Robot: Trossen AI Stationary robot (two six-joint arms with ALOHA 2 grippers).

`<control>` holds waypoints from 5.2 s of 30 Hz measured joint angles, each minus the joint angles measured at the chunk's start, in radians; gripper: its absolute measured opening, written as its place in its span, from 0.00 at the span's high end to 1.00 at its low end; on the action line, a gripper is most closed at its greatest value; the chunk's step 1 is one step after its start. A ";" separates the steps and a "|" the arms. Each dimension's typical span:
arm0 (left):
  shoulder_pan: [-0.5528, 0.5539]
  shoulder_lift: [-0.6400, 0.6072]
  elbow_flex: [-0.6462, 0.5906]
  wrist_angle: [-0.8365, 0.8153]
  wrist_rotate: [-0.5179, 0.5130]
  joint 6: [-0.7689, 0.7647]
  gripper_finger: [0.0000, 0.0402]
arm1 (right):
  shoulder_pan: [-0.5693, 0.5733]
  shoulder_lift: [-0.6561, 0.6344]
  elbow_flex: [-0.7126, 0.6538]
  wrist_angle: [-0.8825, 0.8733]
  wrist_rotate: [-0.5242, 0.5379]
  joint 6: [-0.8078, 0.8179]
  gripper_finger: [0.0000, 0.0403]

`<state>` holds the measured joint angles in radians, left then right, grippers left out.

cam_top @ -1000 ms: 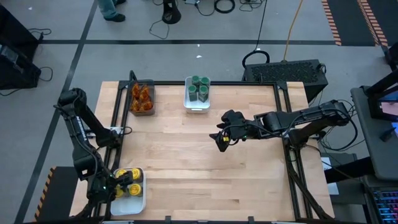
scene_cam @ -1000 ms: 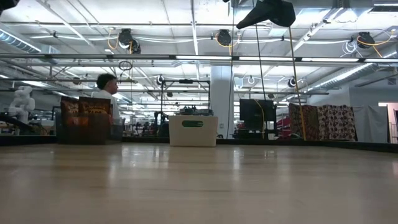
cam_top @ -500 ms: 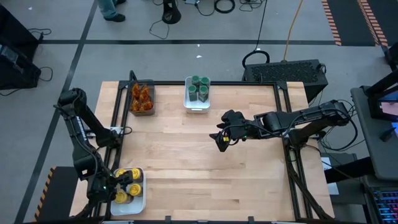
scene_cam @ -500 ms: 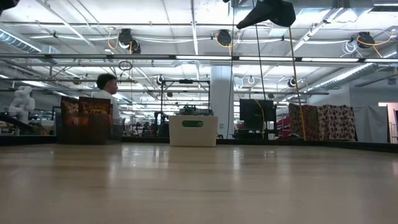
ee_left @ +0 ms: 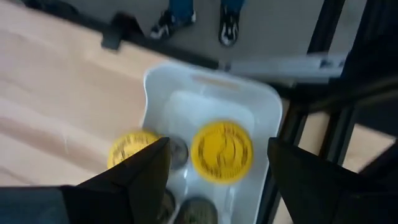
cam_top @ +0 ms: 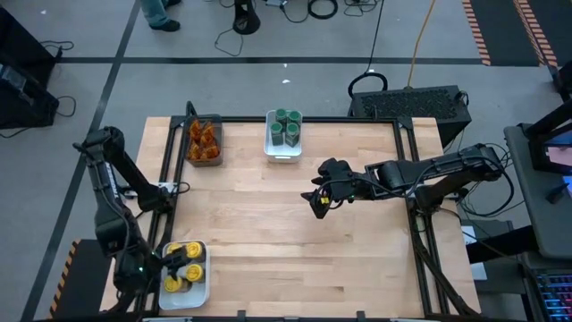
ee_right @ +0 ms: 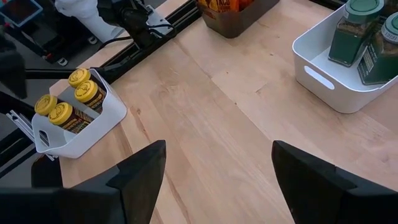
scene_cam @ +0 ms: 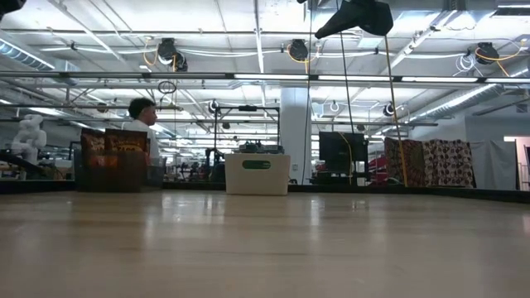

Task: Sort spices by type
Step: Put the yellow seasoning bottle into the bottom white bin, then return to Home Position

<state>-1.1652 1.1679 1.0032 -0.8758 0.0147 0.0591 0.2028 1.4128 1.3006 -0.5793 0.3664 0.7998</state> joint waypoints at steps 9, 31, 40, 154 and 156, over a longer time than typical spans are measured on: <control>0.000 0.018 0.002 0.060 0.044 0.010 0.36 | 0.000 0.000 0.000 0.000 -0.001 0.000 0.31; 0.008 0.138 -0.013 0.109 0.118 0.139 0.98 | 0.000 0.000 0.000 -0.001 -0.001 -0.027 0.31; 0.008 0.151 -0.052 0.170 0.223 0.150 0.98 | 0.000 0.000 0.000 -0.002 -0.001 -0.039 0.31; 0.155 0.216 0.058 -0.087 0.305 0.635 1.00 | 0.000 0.000 0.000 -0.053 -0.005 -0.070 0.31; 0.155 0.211 0.085 -0.129 0.306 0.634 1.00 | 0.000 0.000 0.000 -0.053 -0.005 -0.069 0.31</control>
<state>-1.0103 1.3791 1.0883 -1.0048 0.3210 0.6936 0.2024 1.4132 1.3006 -0.6319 0.3611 0.7303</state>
